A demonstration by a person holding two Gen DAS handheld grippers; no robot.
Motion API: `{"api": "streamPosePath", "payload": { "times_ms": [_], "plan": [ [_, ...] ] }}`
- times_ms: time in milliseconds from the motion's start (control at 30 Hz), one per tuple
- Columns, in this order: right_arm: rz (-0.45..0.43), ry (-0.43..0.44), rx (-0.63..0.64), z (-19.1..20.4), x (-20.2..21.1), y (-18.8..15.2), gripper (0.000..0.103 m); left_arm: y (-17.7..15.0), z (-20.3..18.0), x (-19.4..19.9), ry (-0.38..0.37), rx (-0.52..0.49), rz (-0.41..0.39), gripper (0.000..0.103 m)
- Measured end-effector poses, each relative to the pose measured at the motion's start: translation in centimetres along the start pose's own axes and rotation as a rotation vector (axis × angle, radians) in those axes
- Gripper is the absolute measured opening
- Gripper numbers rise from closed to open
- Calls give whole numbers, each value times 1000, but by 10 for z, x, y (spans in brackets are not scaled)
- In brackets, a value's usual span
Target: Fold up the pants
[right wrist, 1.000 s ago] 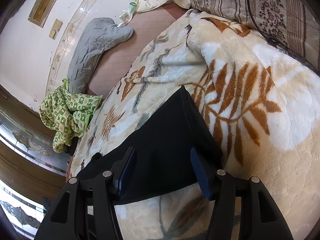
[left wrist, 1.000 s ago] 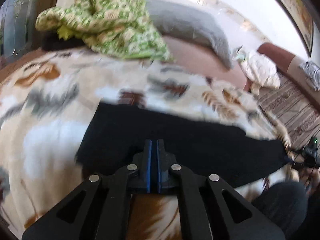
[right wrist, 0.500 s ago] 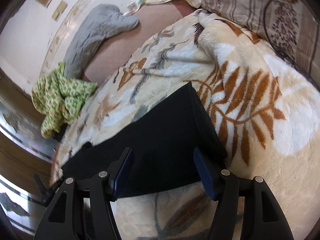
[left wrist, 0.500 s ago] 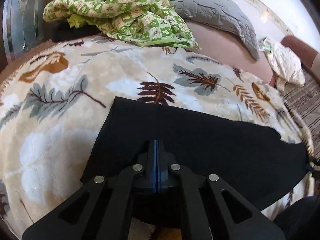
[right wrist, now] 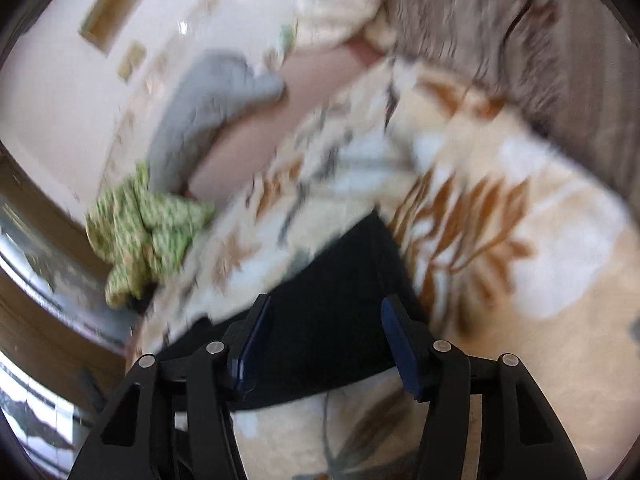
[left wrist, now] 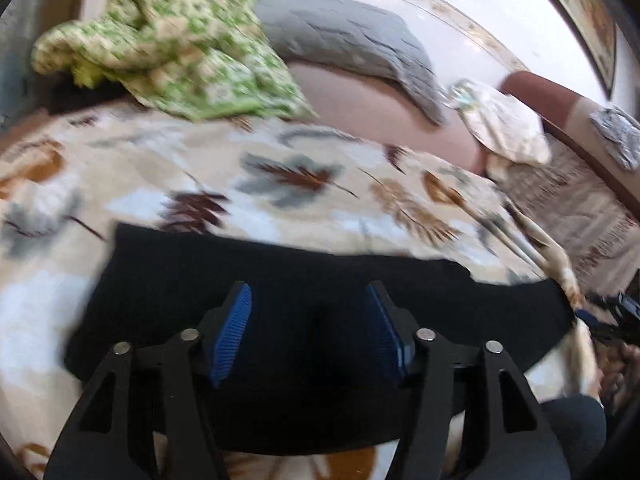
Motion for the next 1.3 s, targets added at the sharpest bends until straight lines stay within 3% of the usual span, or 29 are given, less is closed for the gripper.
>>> {"api": "streamPosePath", "payload": {
  "times_ms": [67, 133, 233, 367, 467, 567, 700, 833, 1000, 1133, 1233, 1300],
  "plan": [
    [-4, -1, -70, -12, 7, -4, 62, -18, 0, -11, 5, -6, 30, 65],
    [42, 13, -159, -24, 6, -17, 62, -24, -5, -9, 1, -61, -31, 71],
    [82, -22, -203, -38, 0, -23, 60, -24, -9, -8, 5, -73, -26, 75],
    [78, -21, -287, -45, -6, -18, 64, -24, -10, -7, -10, -74, -26, 77],
    [59, 39, -352, -40, -12, -14, 65, -24, -10, -7, -9, -75, -25, 77],
    [26, 61, -394, -40, -14, -9, 51, -24, -9, -7, -11, -74, -26, 78],
    [56, 23, -407, -48, -19, -18, 32, -24, -9, -7, -9, -74, -27, 78],
    [58, 11, -443, -55, -18, -23, 22, -24, -9, -7, -10, -74, -27, 78],
    [46, -17, -428, -58, -17, -27, 20, -25, -10, -6, -9, -74, -28, 78],
    [32, -61, -392, -58, -17, -29, 11, -25, -10, -6, -9, -74, -28, 78],
    [33, -73, -378, -58, -16, -29, 10, -25, -10, -6, -10, -73, -29, 79],
    [42, -96, -290, -52, -16, -27, 9, -25, -11, -5, -12, -73, -30, 79]
  ]
}}
Point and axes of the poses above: each gripper's, at about its wrist camera, not at the fingertips, and x roughly against the way its jaws point, z to its left, y to its top, the point moved 9 cm from there along -x, roughly the way its jaws point, and after that the axes turned 12 degrees about -z, right-handed, at the moved point
